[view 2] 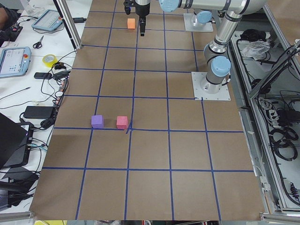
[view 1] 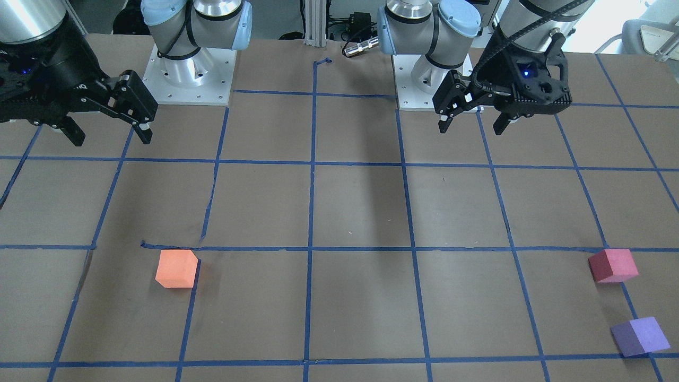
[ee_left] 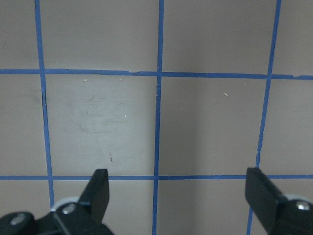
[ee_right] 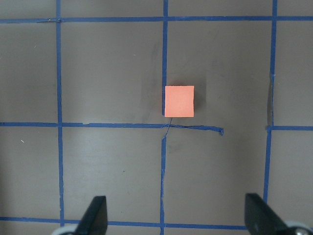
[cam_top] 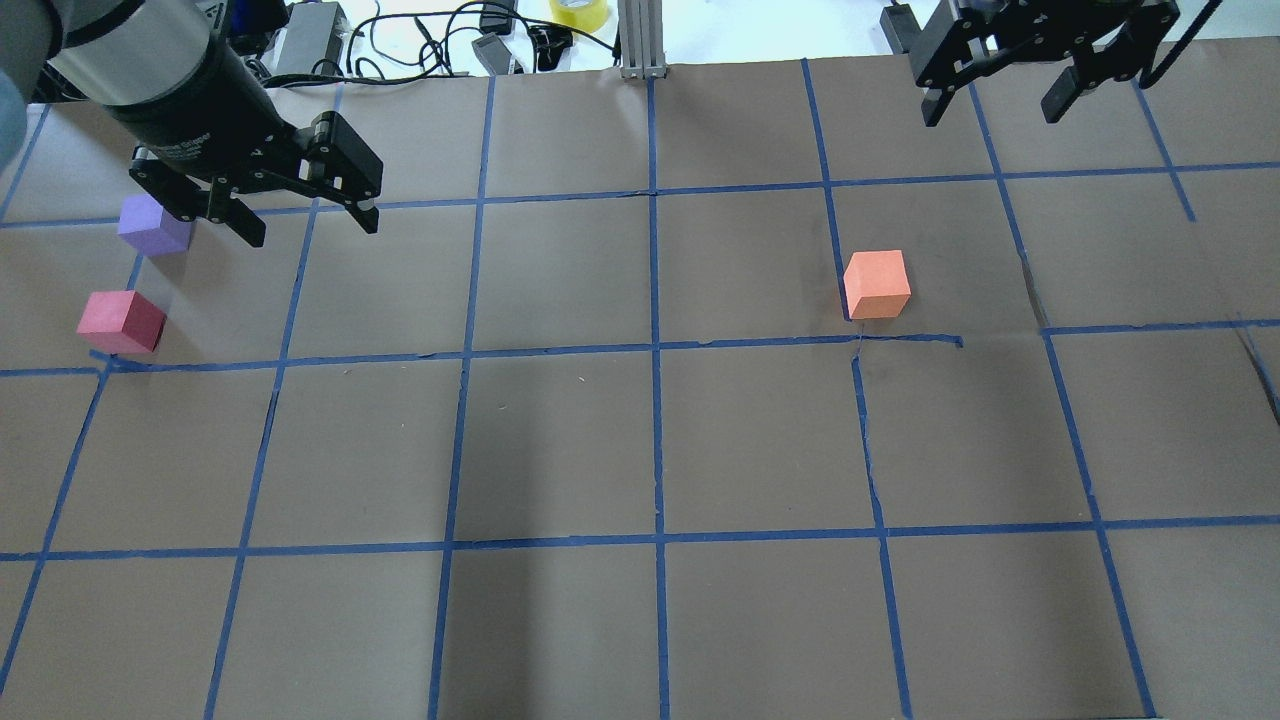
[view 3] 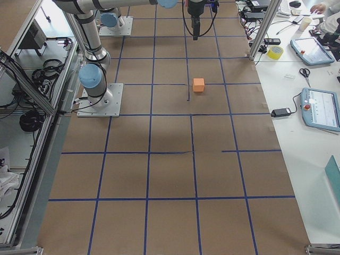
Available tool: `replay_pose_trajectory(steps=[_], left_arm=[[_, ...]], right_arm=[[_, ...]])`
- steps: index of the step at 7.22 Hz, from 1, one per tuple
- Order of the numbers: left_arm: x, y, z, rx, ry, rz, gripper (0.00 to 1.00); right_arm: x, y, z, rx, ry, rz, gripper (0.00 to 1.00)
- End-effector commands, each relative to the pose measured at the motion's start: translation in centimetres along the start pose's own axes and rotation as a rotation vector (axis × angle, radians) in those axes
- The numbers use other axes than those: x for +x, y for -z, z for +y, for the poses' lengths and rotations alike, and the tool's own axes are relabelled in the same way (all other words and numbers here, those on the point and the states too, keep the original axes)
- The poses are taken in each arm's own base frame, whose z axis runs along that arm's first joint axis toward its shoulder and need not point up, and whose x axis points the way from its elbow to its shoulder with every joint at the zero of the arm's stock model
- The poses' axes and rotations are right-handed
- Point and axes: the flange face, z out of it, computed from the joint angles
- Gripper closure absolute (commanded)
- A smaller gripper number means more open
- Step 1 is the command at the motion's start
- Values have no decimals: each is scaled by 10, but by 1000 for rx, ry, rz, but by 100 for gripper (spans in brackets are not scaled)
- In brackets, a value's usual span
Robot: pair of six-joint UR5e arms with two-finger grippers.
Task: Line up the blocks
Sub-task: 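Move the right gripper over the orange cube and lower it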
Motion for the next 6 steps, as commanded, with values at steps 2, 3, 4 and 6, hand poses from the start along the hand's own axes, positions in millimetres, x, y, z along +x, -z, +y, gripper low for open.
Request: replay_pose_trajectory(steps=[2, 3, 4, 6], left_arm=[[-7, 2, -7, 17, -2, -73, 0], [-7, -1, -8, 19, 0, -71, 0], [-6, -3, -8, 16, 5, -68, 0], [-6, -2, -11, 24, 12, -65, 0]], right_arm=[[-1, -1, 0, -2, 3, 0, 0], [-1, -1, 0, 0, 2, -2, 0], [0, -4, -4, 1, 2, -1, 0], [13, -11, -6, -22, -19, 18, 0]])
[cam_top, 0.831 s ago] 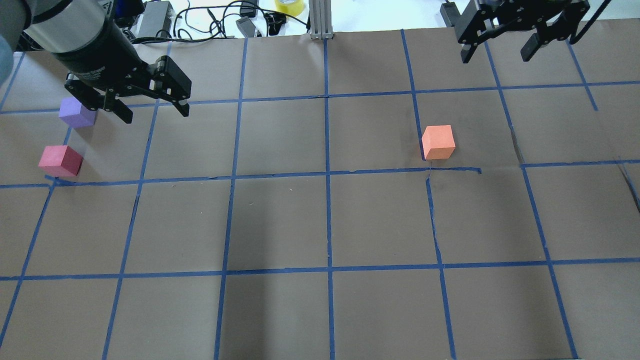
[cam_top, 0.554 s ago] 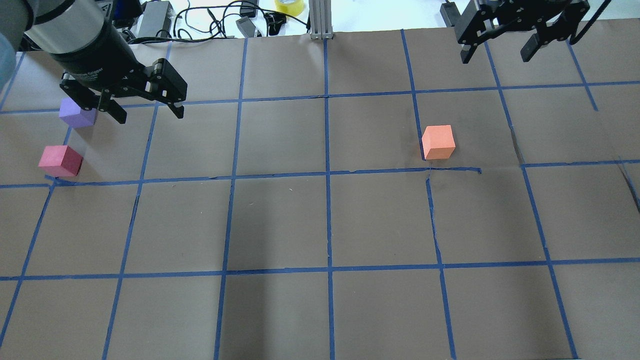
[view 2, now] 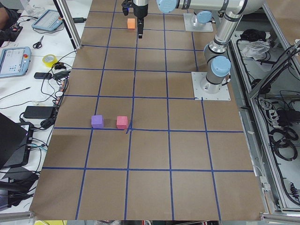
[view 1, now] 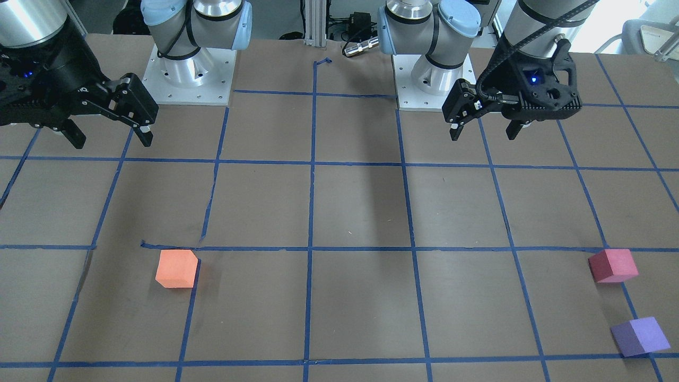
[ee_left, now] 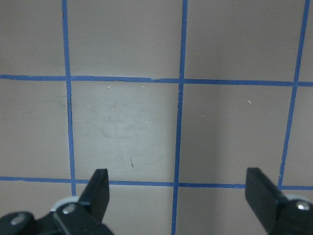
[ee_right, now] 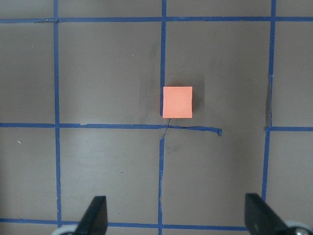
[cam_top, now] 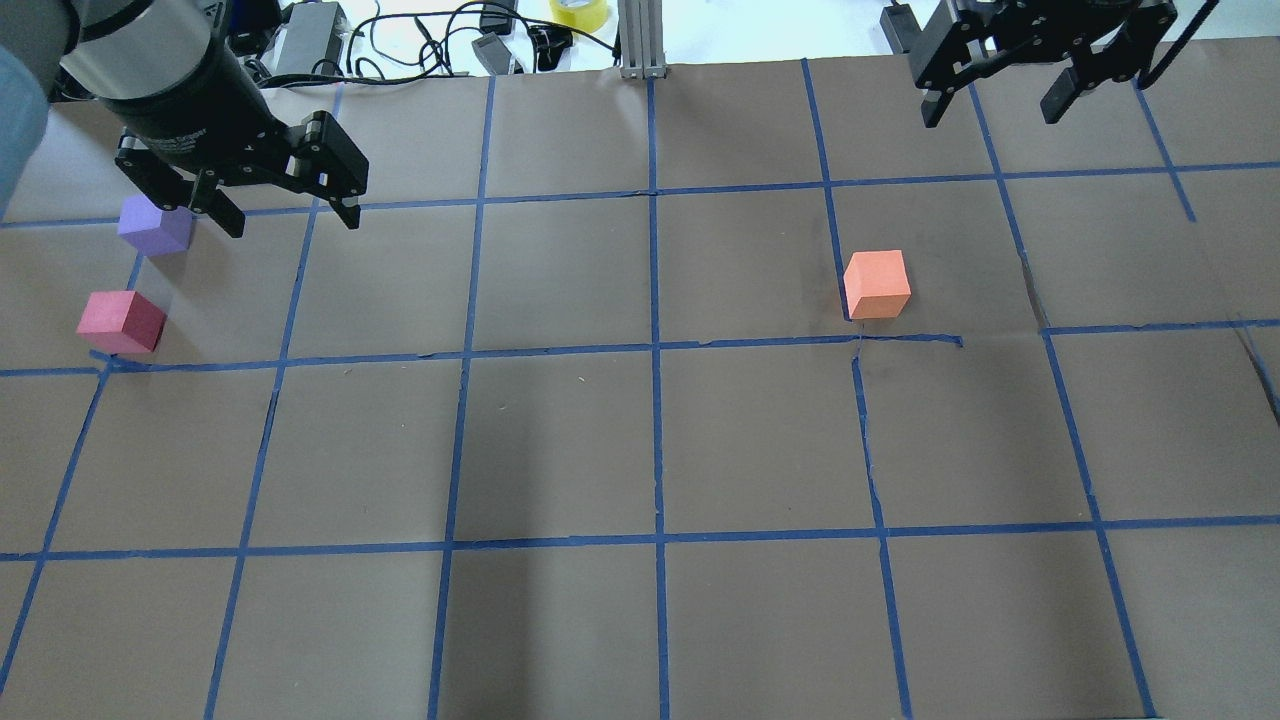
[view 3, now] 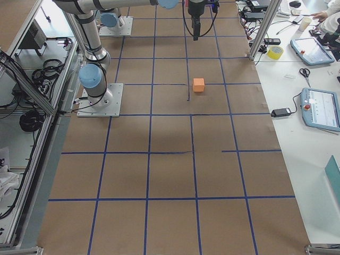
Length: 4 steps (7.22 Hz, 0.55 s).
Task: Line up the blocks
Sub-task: 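Move the right gripper over the orange cube and lower it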
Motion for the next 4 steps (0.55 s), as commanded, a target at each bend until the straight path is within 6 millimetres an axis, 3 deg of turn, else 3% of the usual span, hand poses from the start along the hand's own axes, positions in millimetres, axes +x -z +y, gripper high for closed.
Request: replay_pose_trajectory(steps=[1, 3, 4], left_arm=[[0, -1, -1, 3, -6, 0, 0], [0, -2, -2, 1, -12, -1, 0], [0, -2, -2, 1, -12, -1, 0]], right_arm=[[9, -8, -6, -6, -15, 4, 0], [21, -84, -33, -116, -23, 43, 0], [27, -138, -60, -93, -29, 48, 0]])
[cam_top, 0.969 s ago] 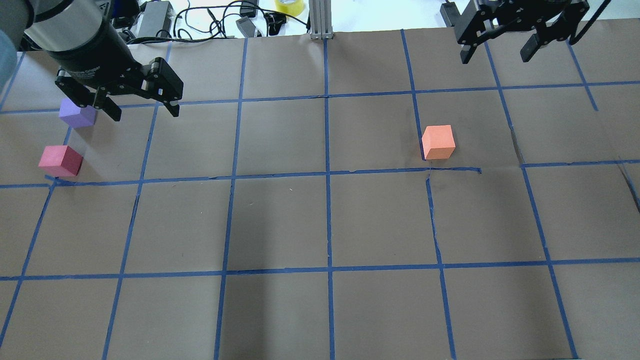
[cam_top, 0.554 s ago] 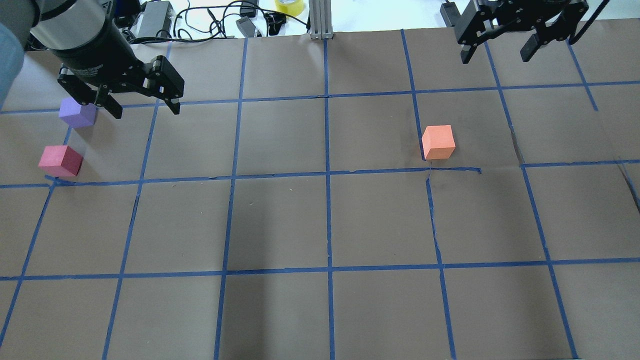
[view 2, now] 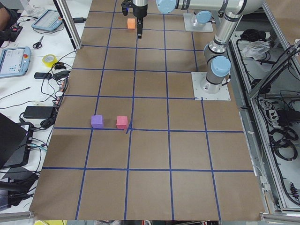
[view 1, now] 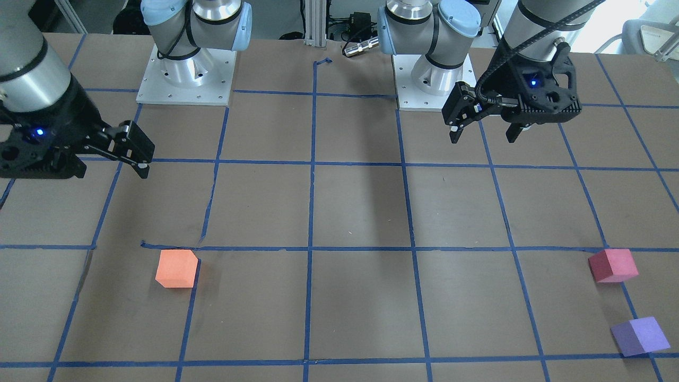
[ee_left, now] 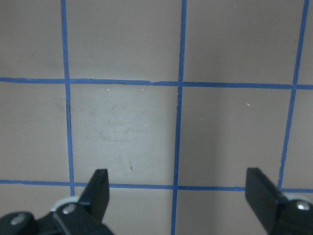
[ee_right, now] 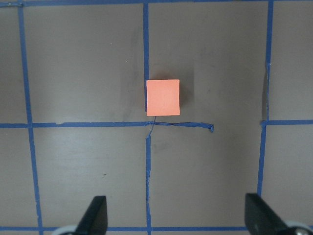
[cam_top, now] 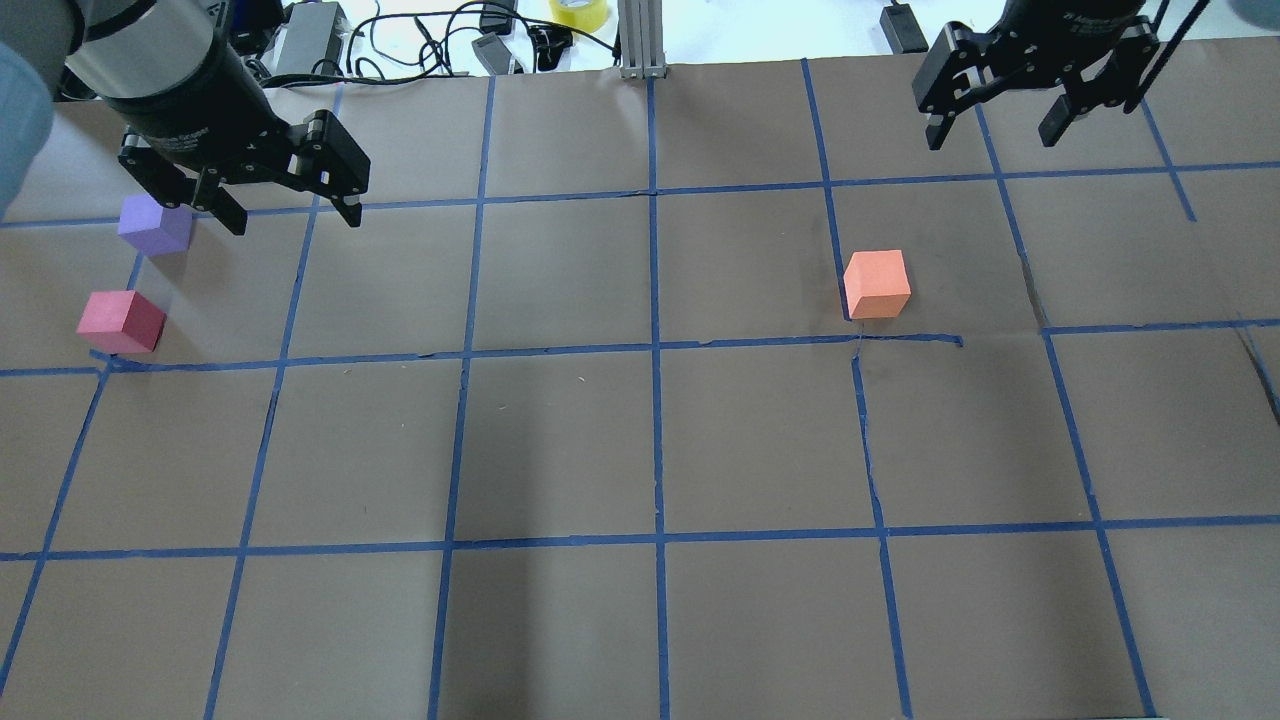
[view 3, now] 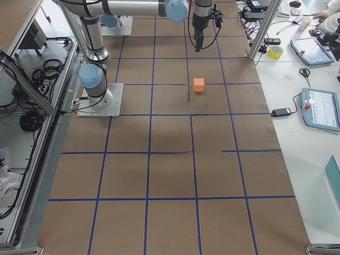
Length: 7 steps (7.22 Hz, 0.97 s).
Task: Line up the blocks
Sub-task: 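Move the right gripper over the orange cube and lower it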
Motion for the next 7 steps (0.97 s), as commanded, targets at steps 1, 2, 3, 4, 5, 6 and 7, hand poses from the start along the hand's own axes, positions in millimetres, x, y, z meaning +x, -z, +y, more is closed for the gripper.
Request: replay_pose_trajectory(steps=[1, 2, 3, 4, 5, 6, 7], left_arm=[[-1, 0, 0, 0, 3, -1, 0], [-1, 0, 0, 0, 2, -1, 0], [-1, -1, 0, -2, 0, -2, 0], [-1, -2, 0, -2, 0, -2, 0], [-1, -1, -1, 10, 2, -1, 0], [-1, -1, -1, 12, 2, -1, 0], [-1, 0, -2, 17, 2, -2, 0]], right_arm=[[6, -99, -45, 2, -6, 16, 0], [8, -131, -44, -45, -12, 14, 0], [8, -147, -46, -13, -10, 18, 0], [8, -164, -43, -7, -12, 17, 0], [7, -178, -40, 8, -12, 16, 0], [6, -190, -45, 32, -12, 14, 0], [6, -205, -49, 13, -12, 6, 0]])
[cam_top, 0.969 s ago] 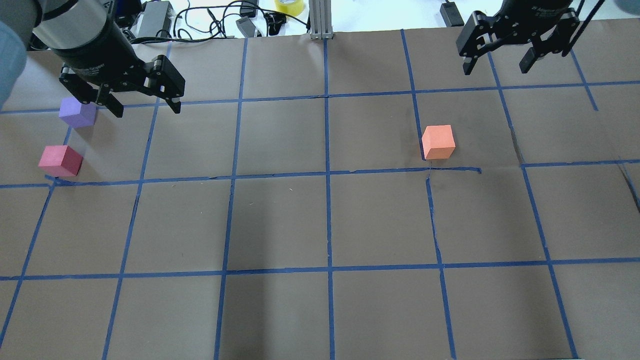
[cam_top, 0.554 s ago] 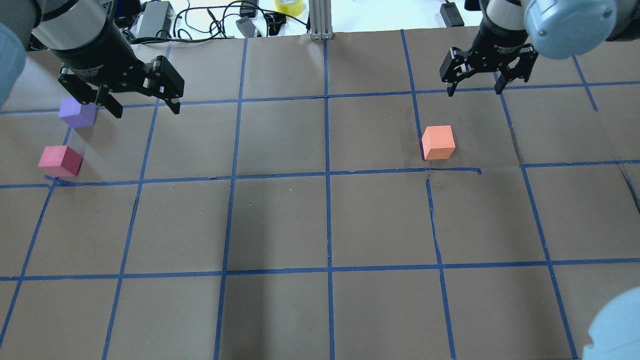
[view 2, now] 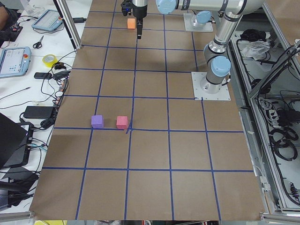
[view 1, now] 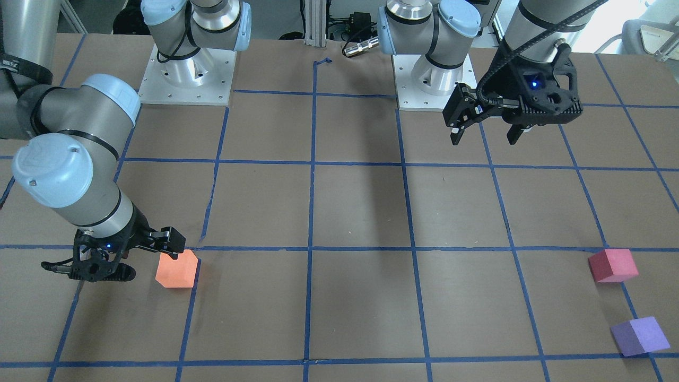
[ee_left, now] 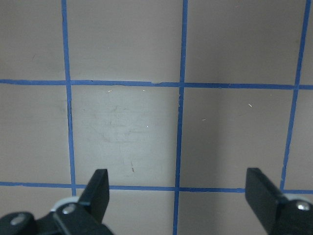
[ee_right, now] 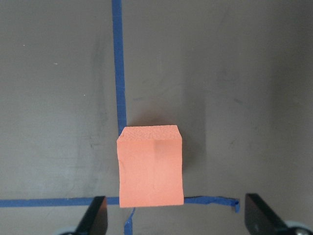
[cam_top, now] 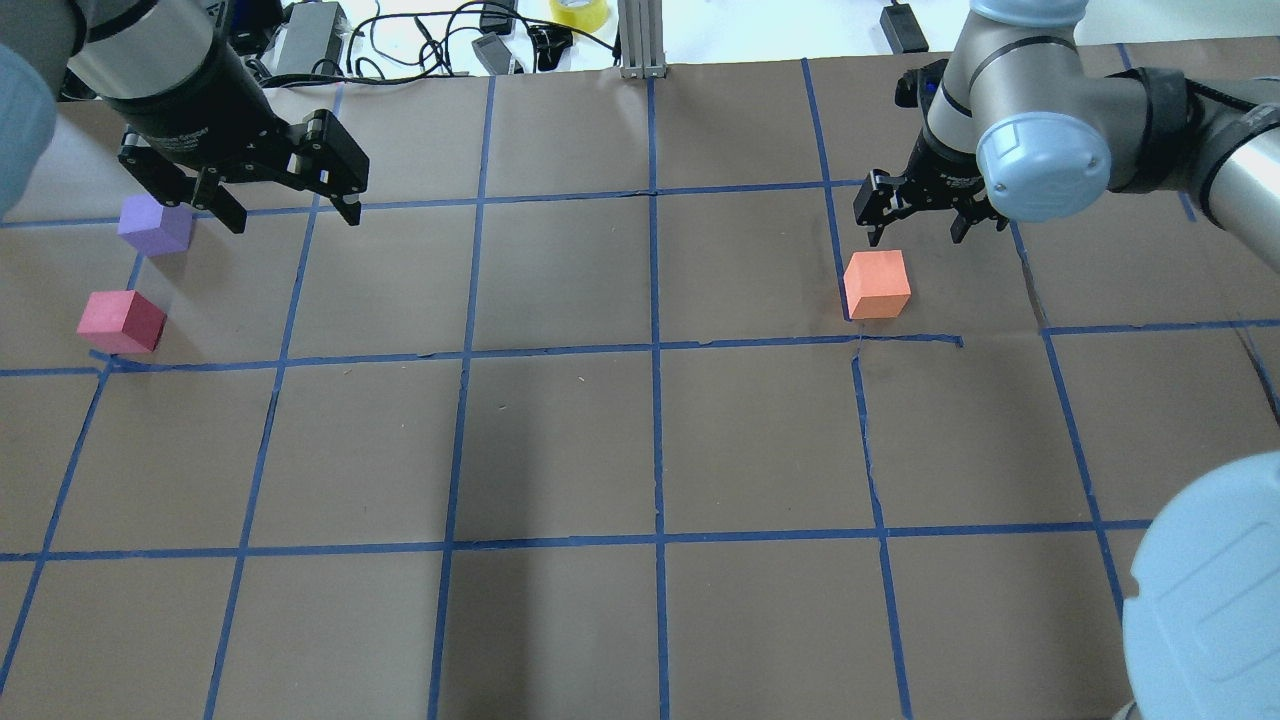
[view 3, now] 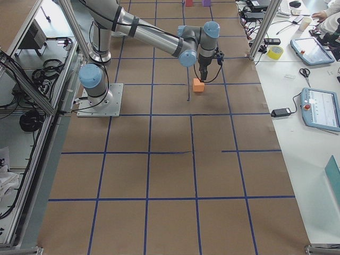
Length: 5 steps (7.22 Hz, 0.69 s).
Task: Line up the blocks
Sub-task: 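Move the right gripper over the orange cube and lower it, then close the right gripper on the orange cube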
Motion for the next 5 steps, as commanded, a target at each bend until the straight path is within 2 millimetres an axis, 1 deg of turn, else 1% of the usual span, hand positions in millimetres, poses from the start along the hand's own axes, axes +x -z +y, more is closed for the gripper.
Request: replay_pose_trajectory(steps=[1, 2, 3, 4, 5], left_arm=[[0, 1, -1, 7, 2, -1, 0], [0, 1, 0, 8, 3, -1, 0], [0, 1, 0, 8, 3, -1, 0], [0, 0, 0, 5, 14, 0, 0], [0, 2, 0, 8, 19, -1, 0]], right_arm=[[-1, -33, -9, -5, 2, -1, 0], [-1, -37, -9, -12, 0, -6, 0], [-6, -47, -10, -26, 8, -10, 0], [-7, -59, -12, -43, 9, -11, 0], [-7, -63, -13, -42, 8, -9, 0]])
